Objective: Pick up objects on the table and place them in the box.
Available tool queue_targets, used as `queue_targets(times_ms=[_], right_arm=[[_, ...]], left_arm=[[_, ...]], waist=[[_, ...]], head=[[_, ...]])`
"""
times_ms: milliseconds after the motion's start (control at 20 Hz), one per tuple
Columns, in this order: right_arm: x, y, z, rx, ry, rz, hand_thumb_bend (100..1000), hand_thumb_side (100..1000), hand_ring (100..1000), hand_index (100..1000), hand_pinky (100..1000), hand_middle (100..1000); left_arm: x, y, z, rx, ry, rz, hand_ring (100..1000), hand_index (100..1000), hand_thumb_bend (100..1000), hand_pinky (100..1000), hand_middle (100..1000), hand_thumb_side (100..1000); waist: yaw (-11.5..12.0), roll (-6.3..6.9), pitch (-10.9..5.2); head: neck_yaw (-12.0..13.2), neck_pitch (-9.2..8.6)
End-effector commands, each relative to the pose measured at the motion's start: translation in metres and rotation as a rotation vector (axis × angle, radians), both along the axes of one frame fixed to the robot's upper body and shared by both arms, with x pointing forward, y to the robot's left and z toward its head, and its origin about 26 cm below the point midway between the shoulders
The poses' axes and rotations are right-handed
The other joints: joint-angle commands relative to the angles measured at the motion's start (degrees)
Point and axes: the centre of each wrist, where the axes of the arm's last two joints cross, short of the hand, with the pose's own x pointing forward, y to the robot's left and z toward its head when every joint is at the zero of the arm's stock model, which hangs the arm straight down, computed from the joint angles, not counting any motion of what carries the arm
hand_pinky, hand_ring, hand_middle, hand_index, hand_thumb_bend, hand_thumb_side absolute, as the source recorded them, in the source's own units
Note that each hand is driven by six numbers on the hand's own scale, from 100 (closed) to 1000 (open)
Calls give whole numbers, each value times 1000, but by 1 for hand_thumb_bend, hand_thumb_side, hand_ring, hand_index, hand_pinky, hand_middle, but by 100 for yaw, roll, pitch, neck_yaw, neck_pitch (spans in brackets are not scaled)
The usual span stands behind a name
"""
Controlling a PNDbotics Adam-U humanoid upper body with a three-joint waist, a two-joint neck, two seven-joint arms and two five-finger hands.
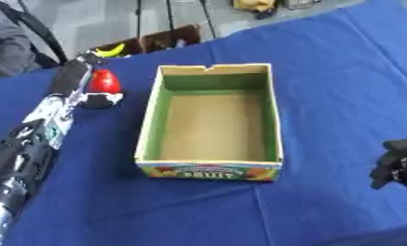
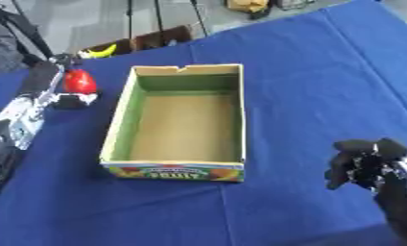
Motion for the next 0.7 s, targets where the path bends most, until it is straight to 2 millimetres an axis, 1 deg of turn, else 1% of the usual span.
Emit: queue_targets(times_ms=[50,100,200,250,300,400,450,550,700], right_arm=[[1,0,5,-5,-22,6,100,1000,570,752,514,564],[1,0,4,-5,-22,5,100,1000,570,752,514,564],[1,0,4,-5,-21,5,100,1000,570,752,514,564],[1,0,4,-5,-21,4,100,1000,570,752,515,564],[1,0,4,-5,-21,4,100,1000,570,752,515,564],[1,0,4,-4,-21,3,100,1000,570,752,514,564],[1,0,4,-4,-21,3,100,1000,570,752,514,564],[1,0,4,-2,-21,3,100,1000,570,752,515,564],[1,0,4,2,-19,2,100,1000,571,752,515,565]], left_arm=[[-1,7,9,21,2,12,616,795,542,561,691,404],[-1,6,8,21,12,12,598,793,515,535,685,362],[0,5,6,21,30,14,564,790,432,481,672,243],[0,5,5,19,36,16,545,786,381,449,665,168],[0,4,5,18,38,17,525,782,308,409,656,100],[0,2,4,11,35,17,501,776,152,347,645,100],[1,1,4,7,30,16,488,774,100,313,640,108],[1,0,4,-3,20,12,462,762,100,262,621,145],[1,-1,8,-31,-2,0,445,757,100,242,606,209]], waist=[[3,-26,-86],[3,-25,-85],[6,-27,-82],[8,-28,-82],[10,-30,-81],[16,-37,-83],[19,-41,-85],[29,-52,-91],[49,-76,-108]], head=[[-22,-44],[-24,-42],[-26,-35],[-25,-33],[-26,-32],[-29,-29],[-31,-29],[-39,-29],[-43,-29]])
